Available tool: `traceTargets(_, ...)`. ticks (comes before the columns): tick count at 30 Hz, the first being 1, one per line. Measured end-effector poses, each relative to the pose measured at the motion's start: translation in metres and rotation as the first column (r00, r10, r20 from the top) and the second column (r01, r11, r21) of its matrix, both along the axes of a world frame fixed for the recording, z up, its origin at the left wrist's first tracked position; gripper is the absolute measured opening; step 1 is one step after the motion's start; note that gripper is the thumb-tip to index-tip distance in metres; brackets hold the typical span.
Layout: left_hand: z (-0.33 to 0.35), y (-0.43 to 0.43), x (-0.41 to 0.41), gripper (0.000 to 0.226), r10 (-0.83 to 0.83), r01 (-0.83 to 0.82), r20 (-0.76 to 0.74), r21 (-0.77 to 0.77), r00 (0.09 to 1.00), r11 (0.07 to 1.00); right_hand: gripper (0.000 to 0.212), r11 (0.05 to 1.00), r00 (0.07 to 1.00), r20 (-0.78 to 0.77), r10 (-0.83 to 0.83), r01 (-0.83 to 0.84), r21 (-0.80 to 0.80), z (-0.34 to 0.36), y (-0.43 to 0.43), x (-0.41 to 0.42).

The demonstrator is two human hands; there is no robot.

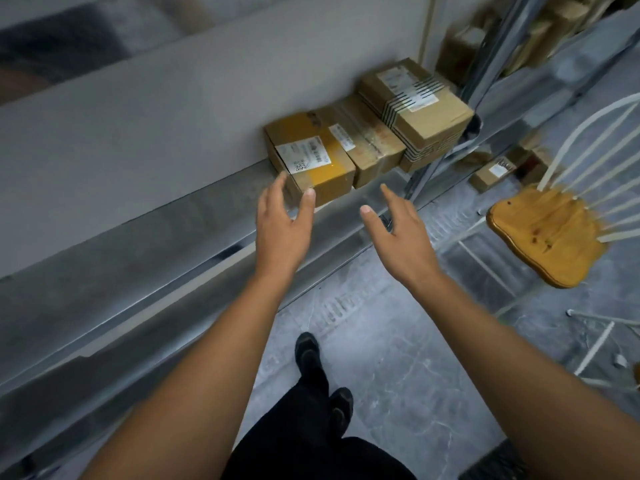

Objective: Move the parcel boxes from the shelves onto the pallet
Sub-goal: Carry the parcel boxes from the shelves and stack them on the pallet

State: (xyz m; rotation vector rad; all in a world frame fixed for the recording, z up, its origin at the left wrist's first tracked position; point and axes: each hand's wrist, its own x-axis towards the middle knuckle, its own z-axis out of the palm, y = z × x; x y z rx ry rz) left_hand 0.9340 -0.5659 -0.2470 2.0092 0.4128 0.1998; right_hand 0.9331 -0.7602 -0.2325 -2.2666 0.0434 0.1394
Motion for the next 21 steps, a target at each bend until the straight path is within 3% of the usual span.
traceTargets(9,-0.047,-0.012,0.097,0.086,0.164,-0.177,-0.085,-0.178,0.983,0.968,0.071,0.978,0.997,0.003,0.077,-0.075,-0.193,-0.007,0.013,0.094)
traceTargets(14,-0.065,-0.014,0.102,0.086,0.154,-0.162,-0.051,-0.261,0.987,0.952,0.078,0.956,0.992,0.061,0.112,-0.091,-0.278,-0.011,0.028,0.133)
traceTargets(21,-0.069,-0.013,0.103,0.086,0.211,-0.214,-0.044,-0.318,0.976,0.924,0.092,0.89,0.961,0.047,0.274,-0.235,-0.391,-0.028,0.044,0.164)
